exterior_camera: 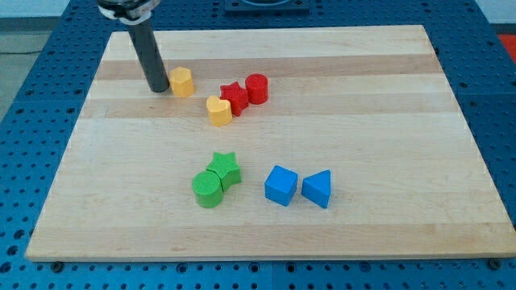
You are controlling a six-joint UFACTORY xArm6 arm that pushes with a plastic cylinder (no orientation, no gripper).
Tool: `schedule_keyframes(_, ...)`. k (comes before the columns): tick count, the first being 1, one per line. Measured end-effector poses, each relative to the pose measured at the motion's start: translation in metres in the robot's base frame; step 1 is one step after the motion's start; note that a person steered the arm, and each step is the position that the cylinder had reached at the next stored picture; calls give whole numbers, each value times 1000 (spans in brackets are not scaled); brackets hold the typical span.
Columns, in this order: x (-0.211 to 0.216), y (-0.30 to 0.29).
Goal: Push yellow hexagon above red star
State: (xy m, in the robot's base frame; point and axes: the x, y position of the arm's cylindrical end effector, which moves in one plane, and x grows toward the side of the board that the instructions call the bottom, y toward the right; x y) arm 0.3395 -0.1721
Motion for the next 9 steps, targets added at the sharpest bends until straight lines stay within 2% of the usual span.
schedule_keyframes(2, -30, 18)
schedule_keyframes(4, -30, 50)
schedule_keyframes(7, -7, 37)
schedule_keyframes(9, -8, 81)
